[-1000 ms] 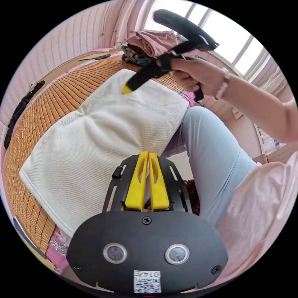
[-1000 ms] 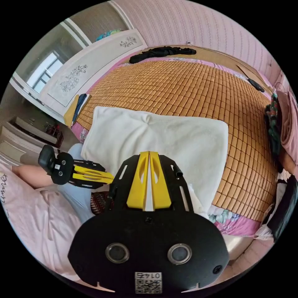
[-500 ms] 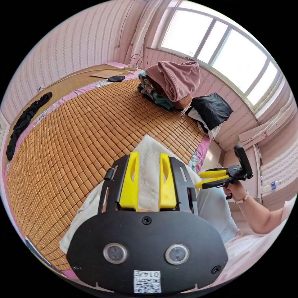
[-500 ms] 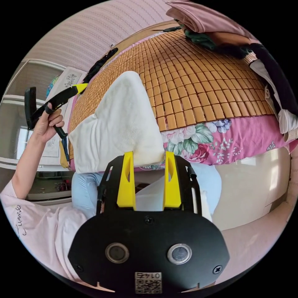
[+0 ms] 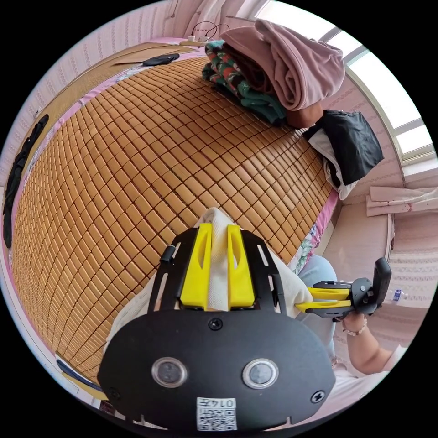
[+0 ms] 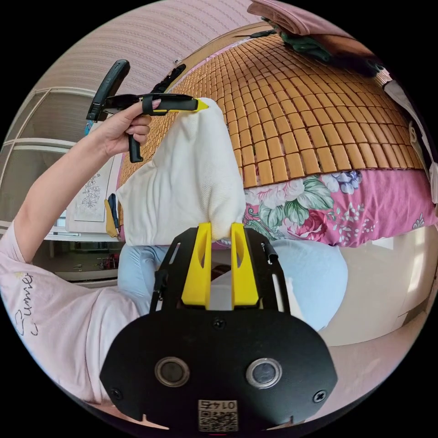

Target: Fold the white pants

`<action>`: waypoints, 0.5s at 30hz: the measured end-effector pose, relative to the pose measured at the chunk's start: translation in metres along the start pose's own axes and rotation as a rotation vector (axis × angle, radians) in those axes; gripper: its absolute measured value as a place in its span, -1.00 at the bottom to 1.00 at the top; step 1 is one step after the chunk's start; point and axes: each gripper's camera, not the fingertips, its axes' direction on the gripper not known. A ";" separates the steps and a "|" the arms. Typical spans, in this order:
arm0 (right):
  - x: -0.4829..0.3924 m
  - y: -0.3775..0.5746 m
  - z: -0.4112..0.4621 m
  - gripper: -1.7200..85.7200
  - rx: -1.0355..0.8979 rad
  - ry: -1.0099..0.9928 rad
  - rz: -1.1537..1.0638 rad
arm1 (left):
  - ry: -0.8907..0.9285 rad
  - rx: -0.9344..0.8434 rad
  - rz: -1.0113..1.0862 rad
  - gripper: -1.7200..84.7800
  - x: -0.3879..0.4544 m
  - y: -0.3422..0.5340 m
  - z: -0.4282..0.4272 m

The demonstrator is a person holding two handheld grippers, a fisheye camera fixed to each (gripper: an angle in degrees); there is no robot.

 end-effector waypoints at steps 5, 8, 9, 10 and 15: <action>-0.026 0.016 -0.031 -0.81 0.111 -0.135 -0.158 | 0.130 0.137 -0.036 -0.83 -0.039 0.041 -0.084; -0.072 0.014 -0.047 -0.82 0.146 -0.361 -0.344 | 0.177 0.273 -0.063 -0.83 -0.079 0.097 -0.160; -0.087 0.013 -0.046 -0.82 0.138 -0.389 -0.395 | 0.165 0.324 -0.085 -0.83 -0.098 0.129 -0.191; -0.121 0.009 -0.037 -0.82 0.100 -0.434 -0.507 | 0.144 0.370 -0.128 -0.83 -0.117 0.168 -0.217; -0.266 0.012 0.066 -0.82 -0.199 -0.447 -0.918 | -0.089 0.483 -0.504 -0.81 -0.189 0.352 -0.253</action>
